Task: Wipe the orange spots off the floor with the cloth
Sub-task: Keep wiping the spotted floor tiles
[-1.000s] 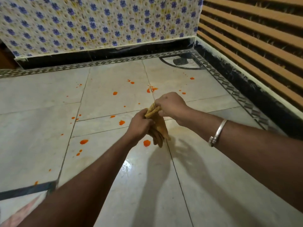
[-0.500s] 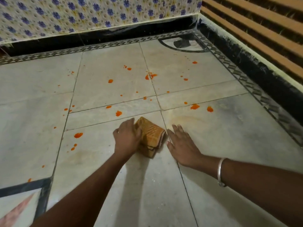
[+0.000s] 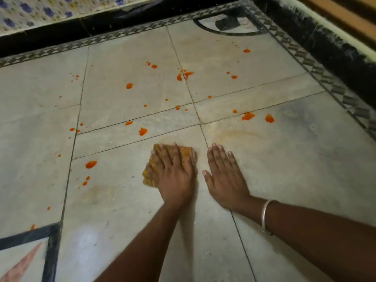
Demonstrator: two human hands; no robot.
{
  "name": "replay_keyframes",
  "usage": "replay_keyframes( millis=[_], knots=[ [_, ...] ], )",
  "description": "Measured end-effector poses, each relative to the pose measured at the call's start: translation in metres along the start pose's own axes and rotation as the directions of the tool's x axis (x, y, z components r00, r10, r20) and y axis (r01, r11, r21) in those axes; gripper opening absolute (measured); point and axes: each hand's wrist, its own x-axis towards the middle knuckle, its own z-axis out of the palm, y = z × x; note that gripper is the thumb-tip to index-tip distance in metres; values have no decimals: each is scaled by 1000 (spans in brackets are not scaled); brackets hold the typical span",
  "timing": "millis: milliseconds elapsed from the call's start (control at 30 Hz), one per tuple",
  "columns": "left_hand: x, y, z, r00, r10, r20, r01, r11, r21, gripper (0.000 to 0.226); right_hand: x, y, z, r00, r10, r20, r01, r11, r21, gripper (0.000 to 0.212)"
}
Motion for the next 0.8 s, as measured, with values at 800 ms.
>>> replay_keyframes(
  millis=[800],
  knots=[
    [12, -11, 3, 977, -188, -101, 180, 980, -78, 65, -5, 4, -2, 1000, -14, -11, 14, 1000, 24, 70]
  ],
)
